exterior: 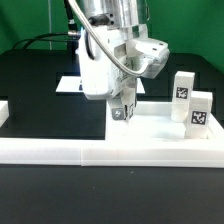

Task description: Assemble square table

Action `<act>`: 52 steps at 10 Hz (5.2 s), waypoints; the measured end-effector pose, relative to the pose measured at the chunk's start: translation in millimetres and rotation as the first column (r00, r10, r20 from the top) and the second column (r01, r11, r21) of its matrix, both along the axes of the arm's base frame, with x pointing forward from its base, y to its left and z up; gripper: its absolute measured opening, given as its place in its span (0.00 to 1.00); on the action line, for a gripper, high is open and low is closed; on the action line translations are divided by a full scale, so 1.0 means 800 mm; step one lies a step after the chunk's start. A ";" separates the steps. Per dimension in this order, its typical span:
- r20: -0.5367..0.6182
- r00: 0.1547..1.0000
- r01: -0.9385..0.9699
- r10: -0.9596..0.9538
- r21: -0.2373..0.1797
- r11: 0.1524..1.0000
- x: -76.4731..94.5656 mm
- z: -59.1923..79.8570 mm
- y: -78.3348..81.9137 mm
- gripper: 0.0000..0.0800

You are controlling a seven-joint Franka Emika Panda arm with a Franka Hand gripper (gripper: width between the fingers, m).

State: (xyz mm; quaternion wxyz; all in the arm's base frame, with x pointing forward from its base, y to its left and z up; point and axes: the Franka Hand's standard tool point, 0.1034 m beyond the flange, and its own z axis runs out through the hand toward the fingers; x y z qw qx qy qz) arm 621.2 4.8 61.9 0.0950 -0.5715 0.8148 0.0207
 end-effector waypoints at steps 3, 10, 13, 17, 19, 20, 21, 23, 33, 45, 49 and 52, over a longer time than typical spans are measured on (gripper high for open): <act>0.019 0.869 -0.492 0.495 -0.095 0.866 -0.002 0.000 0.016 0.77; -0.034 0.297 -0.931 0.954 -0.234 0.281 0.008 0.005 0.000 0.81; -0.034 0.304 -0.928 0.952 -0.238 0.288 0.008 0.004 0.002 0.80; -0.020 0.522 -0.836 0.852 -0.206 0.508 0.004 0.000 -0.003 0.36; -0.011 0.722 -0.682 0.692 -0.179 0.709 0.003 0.000 -0.004 0.36; -0.008 0.812 -0.577 0.584 -0.160 0.801 0.003 -0.001 -0.004 0.36; -0.004 0.864 -0.498 0.503 -0.142 0.855 0.002 -0.001 -0.005 0.36; -0.011 0.972 -0.235 0.235 -0.091 0.968 0.003 0.000 0.001 0.36; 0.024 0.833 -0.545 0.553 -0.133 0.828 0.003 0.000 -0.004 0.81; -0.020 0.410 -0.894 0.912 -0.206 0.398 0.004 0.001 0.005 0.56; -0.016 0.739 -0.666 0.673 -0.160 0.728 0.001 -0.001 0.005 0.36; -0.004 0.981 -0.193 0.193 -0.075 0.978 0.001 -0.003 0.005 0.36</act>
Offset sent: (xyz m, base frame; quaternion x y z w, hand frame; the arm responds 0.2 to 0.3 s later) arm 0.0000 0.0000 0.0000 0.0000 0.0000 -0.1938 0.9810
